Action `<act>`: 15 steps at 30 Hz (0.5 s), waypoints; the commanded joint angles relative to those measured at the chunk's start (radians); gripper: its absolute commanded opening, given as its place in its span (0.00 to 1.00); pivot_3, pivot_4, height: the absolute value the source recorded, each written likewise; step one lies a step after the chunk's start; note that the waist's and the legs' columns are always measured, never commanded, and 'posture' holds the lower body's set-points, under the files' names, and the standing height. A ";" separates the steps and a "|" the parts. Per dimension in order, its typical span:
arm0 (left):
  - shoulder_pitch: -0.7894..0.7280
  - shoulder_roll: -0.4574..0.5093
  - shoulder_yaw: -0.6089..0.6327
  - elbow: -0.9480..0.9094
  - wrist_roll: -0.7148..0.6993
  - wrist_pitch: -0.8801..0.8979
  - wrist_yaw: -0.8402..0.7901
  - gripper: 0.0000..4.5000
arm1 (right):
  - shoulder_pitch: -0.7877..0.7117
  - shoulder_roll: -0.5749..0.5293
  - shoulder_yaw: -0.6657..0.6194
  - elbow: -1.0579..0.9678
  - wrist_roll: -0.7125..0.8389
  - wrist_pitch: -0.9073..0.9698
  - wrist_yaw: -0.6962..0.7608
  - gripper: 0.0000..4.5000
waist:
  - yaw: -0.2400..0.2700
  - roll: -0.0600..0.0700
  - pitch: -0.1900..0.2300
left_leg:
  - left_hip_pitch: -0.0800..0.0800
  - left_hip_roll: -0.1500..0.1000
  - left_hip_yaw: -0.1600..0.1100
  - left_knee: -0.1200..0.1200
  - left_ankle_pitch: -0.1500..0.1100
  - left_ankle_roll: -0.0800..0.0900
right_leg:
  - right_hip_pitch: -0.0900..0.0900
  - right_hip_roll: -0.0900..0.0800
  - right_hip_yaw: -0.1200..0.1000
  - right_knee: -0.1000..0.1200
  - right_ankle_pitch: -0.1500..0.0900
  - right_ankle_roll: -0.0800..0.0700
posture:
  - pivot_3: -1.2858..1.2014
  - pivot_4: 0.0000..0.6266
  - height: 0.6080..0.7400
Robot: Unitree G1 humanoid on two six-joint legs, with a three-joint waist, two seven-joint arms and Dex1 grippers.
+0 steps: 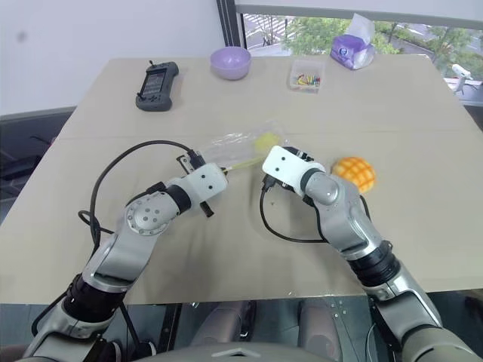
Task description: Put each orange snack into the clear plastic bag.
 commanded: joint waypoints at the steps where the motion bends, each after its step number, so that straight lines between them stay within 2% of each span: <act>1: -0.015 -0.004 0.025 0.002 0.005 -0.032 0.007 0.00 | -0.002 0.045 -0.086 -0.126 0.118 0.097 0.045 0.70 | -0.003 0.000 0.000 | 0.000 0.000 0.000 0.000 0.000 0.000 | 0.000 0.000 0.000 0.000 0.000 0.000 | 0.52 0.24 1.00; 2: -0.016 -0.009 0.025 0.006 0.003 -0.035 0.008 0.00 | -0.002 0.074 -0.112 -0.149 0.164 0.143 0.052 0.70 | -0.003 0.000 0.000 | 0.000 0.000 0.000 0.000 0.000 0.000 | 0.000 0.000 0.001 0.001 0.000 0.000 | 0.52 0.24 1.00; 5: -0.017 -0.030 0.020 0.016 -0.002 -0.043 0.012 0.00 | 0.001 0.126 -0.147 -0.173 0.254 0.220 0.052 0.54 | -0.001 0.000 0.000 | 0.000 0.000 0.000 0.000 0.000 0.000 | 0.000 0.000 0.000 0.001 0.000 0.000 | 0.52 0.24 1.00; 10: -0.012 -0.049 0.019 0.020 0.005 -0.052 0.013 0.00 | -0.011 0.203 -0.166 -0.138 0.333 0.333 -0.011 0.04 | -0.002 0.000 0.000 | 0.000 0.000 0.000 0.000 0.000 0.000 | -0.001 0.000 0.000 0.001 0.000 0.000 | 0.52 0.24 1.00; 15: -0.002 -0.060 0.023 0.015 0.004 -0.057 0.013 0.00 | -0.032 0.255 -0.191 -0.070 0.379 0.361 -0.083 0.02 | -0.002 0.000 0.000 | 0.000 0.000 0.000 0.000 0.000 0.000 | -0.001 0.000 0.000 0.001 0.000 0.000 | 0.52 0.24 1.00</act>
